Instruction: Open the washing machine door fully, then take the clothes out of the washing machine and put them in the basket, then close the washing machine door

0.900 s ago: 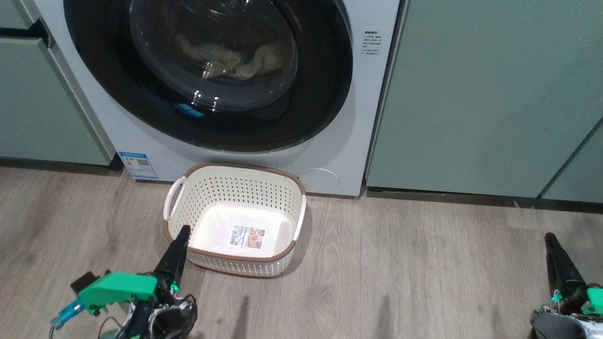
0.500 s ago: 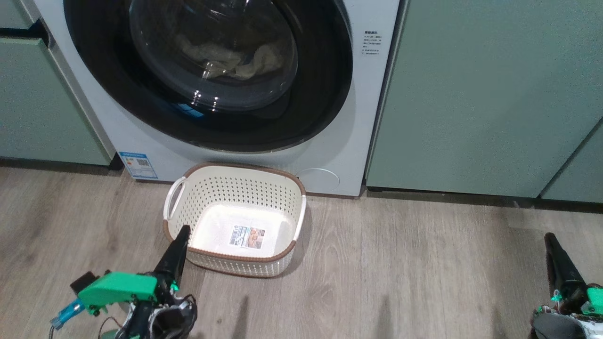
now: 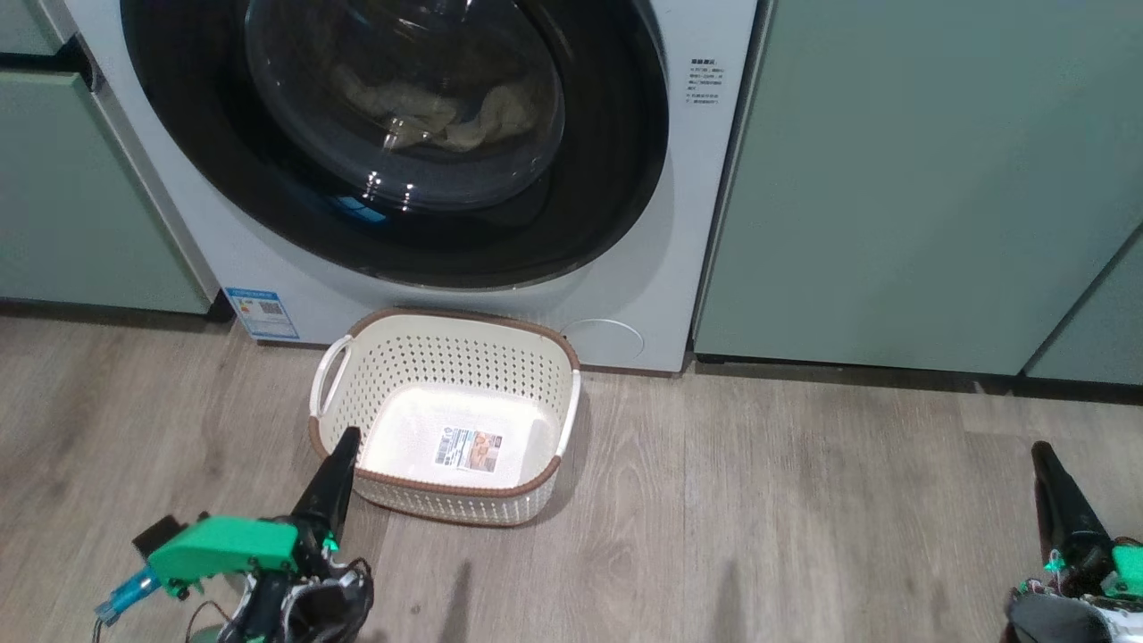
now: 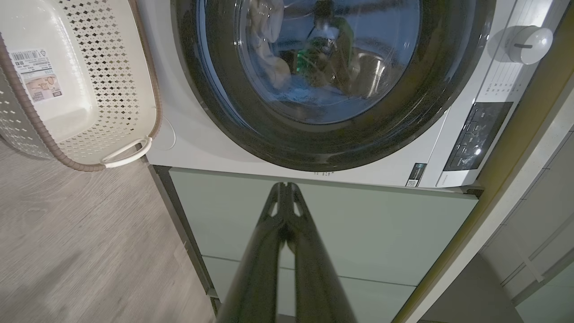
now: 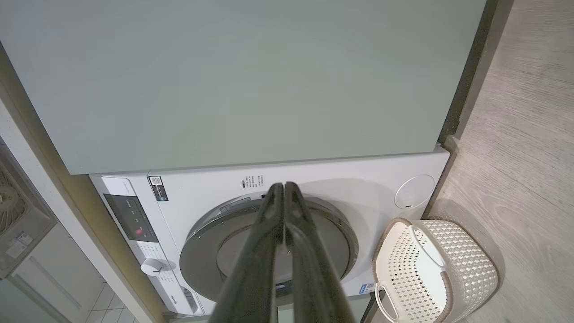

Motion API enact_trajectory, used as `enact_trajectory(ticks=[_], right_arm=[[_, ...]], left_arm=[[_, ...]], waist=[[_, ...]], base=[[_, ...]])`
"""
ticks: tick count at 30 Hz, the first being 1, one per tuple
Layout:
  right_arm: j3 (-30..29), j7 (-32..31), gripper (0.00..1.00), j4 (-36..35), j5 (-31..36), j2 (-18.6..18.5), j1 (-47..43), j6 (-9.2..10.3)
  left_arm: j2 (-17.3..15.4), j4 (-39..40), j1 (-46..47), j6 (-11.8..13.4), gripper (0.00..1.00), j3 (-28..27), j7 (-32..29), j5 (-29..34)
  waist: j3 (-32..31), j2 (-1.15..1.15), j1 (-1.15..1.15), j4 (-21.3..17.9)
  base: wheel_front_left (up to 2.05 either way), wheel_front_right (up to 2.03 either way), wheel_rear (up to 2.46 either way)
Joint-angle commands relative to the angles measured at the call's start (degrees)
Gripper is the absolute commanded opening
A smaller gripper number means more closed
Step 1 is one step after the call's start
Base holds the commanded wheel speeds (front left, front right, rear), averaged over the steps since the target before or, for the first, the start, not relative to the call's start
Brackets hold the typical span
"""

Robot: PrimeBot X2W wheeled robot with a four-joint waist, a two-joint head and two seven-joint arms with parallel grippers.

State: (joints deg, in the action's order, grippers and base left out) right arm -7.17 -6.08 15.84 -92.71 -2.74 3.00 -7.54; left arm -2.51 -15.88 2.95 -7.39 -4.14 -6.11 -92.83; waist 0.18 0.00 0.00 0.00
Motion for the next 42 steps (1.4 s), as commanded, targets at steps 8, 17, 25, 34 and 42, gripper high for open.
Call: enact_trajectory(ticks=[8,17,25,34,42], right_arm=[[0.84,-0.25,0.00,-1.82,0.39,-0.31,3.17,0.05],[0.81,-0.28,0.00,-1.82,0.41,-0.29,3.17,0.05],[0.78,-0.30,0.00,-1.82,0.44,-0.27,3.17,0.05],[0.75,-0.32,0.00,-1.82,0.46,-0.25,3.18,0.05],[0.73,-0.34,0.00,-1.82,0.48,-0.24,3.18,0.05]], left_arm=[[-0.47,1.84,3.23,-0.10,0.00,-2.30,-0.31,0.60],[-0.46,1.84,3.23,-0.10,0.00,-2.32,-0.32,0.61],[-0.45,1.84,3.23,-0.10,0.00,-2.33,-0.33,0.63],[-0.43,1.84,3.23,-0.10,0.00,-2.35,-0.35,0.64],[-0.43,1.84,3.23,-0.10,0.00,-2.36,-0.36,0.65]], waist=[[0.00,0.00,0.00,0.00],[0.00,0.00,0.00,0.00],[0.00,0.00,0.00,0.00],[0.00,0.00,0.00,0.00],[0.00,0.00,0.00,0.00]], base=[[0.00,0.00,0.00],[0.00,0.00,0.00],[0.00,0.00,0.00],[0.00,0.00,0.00],[0.00,0.00,0.00]])
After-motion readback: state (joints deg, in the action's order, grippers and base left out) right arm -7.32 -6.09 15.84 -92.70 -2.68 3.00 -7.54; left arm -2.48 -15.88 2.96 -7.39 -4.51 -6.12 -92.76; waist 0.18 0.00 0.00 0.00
